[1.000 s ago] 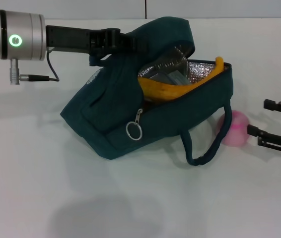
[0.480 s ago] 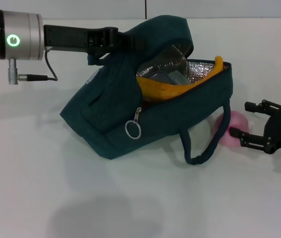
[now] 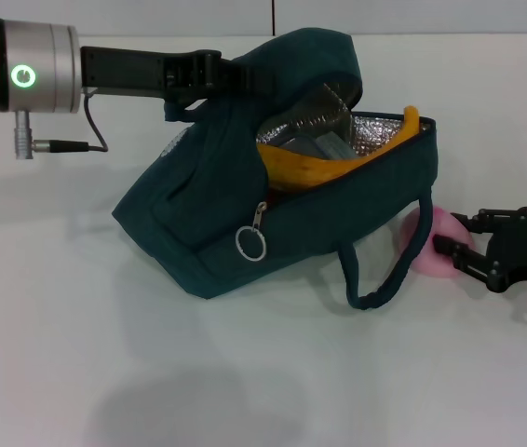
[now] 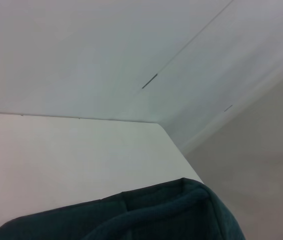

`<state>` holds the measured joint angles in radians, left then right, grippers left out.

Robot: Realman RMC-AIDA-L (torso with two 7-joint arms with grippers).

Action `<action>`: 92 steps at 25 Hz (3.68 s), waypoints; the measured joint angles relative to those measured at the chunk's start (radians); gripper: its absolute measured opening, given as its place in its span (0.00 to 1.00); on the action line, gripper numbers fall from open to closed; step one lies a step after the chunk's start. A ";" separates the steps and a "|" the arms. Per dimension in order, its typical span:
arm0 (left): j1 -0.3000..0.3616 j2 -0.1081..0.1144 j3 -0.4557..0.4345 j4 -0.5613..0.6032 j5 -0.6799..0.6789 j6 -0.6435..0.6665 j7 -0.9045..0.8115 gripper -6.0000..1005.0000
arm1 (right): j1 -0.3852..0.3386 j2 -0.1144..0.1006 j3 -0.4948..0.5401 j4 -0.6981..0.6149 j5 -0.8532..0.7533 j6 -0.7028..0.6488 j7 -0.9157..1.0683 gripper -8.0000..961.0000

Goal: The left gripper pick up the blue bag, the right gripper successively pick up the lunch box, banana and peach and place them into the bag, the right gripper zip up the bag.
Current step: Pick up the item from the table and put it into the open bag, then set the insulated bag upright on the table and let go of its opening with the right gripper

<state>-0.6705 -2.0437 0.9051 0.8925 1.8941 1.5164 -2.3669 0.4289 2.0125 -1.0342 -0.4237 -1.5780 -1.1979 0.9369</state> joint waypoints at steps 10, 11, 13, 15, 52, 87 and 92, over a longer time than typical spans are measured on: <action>0.000 0.001 0.000 -0.001 -0.001 0.002 0.000 0.07 | -0.024 -0.020 0.030 -0.008 0.045 -0.107 0.009 0.26; 0.000 0.001 0.000 -0.001 -0.001 0.002 0.000 0.07 | -0.030 -0.026 0.046 -0.007 0.049 -0.135 0.009 0.26; 0.000 0.001 0.000 -0.001 -0.001 0.002 0.001 0.07 | -0.045 -0.039 0.086 -0.002 0.051 -0.199 0.009 0.25; 0.000 0.001 0.000 -0.001 -0.001 0.002 0.002 0.07 | -0.061 -0.051 0.121 0.002 0.052 -0.248 0.009 0.24; -0.010 -0.014 0.000 -0.004 -0.030 -0.006 0.020 0.07 | 0.260 0.012 -0.001 0.017 0.089 -0.203 -0.085 0.04; -0.002 -0.026 0.004 -0.004 -0.031 0.005 0.022 0.07 | 0.110 0.011 -0.240 -0.119 0.359 -0.205 -0.052 0.42; -0.002 -0.028 0.004 -0.004 -0.031 0.005 0.023 0.07 | 0.078 0.006 -0.238 -0.120 0.382 -0.203 -0.046 0.75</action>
<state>-0.6723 -2.0714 0.9096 0.8881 1.8636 1.5217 -2.3442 0.5065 2.0186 -1.2726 -0.5439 -1.1956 -1.4006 0.8914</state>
